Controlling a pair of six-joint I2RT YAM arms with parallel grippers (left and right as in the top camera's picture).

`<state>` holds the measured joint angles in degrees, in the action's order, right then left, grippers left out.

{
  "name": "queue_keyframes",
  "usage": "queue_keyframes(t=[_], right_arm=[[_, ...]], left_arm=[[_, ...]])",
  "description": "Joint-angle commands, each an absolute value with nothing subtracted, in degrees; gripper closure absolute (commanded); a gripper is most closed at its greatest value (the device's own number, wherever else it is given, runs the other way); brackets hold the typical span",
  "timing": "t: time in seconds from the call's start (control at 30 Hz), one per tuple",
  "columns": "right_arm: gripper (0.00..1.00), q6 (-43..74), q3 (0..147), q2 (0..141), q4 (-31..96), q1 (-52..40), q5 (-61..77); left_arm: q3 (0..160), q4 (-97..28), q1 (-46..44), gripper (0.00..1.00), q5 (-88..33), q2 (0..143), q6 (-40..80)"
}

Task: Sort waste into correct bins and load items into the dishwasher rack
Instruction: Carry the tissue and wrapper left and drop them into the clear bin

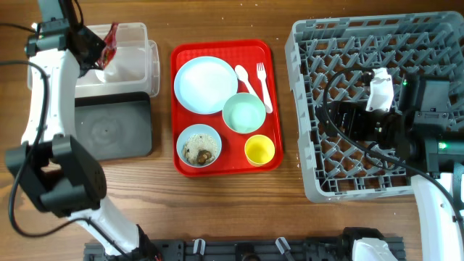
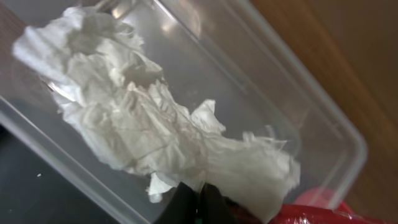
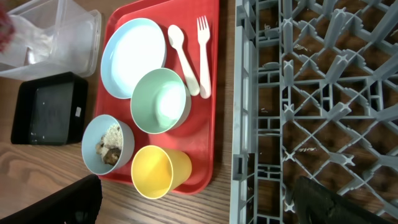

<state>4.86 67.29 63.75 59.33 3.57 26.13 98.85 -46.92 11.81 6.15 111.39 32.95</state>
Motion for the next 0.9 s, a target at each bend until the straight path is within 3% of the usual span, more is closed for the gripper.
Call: queue_keyframes(t=[0.0, 0.03, 0.1, 0.17, 0.57, 0.73, 0.87], right_arm=[[0.00, 4.67, 67.88, 63.92, 59.20, 3.60, 26.68], [0.00, 4.64, 67.85, 63.92, 59.22, 3.62, 26.65], [0.00, 4.64, 67.85, 63.92, 59.22, 3.60, 26.68], [0.00, 4.58, 67.85, 63.92, 59.16, 3.60, 26.68], [0.00, 4.43, 67.88, 63.92, 58.78, 3.60, 26.68], [0.00, 4.43, 67.88, 63.92, 58.78, 3.60, 26.68], [0.00, 4.45, 67.88, 63.92, 58.78, 3.60, 26.68]], left_arm=[[98.56, -48.34, 11.88, 0.67, 6.07, 115.09, 31.68], [98.56, -48.95, 11.90, 0.48, 6.07, 115.22, 31.70], [98.59, -49.58, 11.90, 0.23, 6.09, 115.07, 31.59], [98.61, -50.00, 11.90, 0.17, 4.99, 114.15, 29.39], [98.61, -52.82, 10.98, 0.05, 3.31, 100.18, 18.72], [98.50, -50.17, 10.98, 0.04, -0.58, 104.09, 15.05], [98.61, -53.47, 8.38, 0.09, -6.61, 102.37, 13.67]])
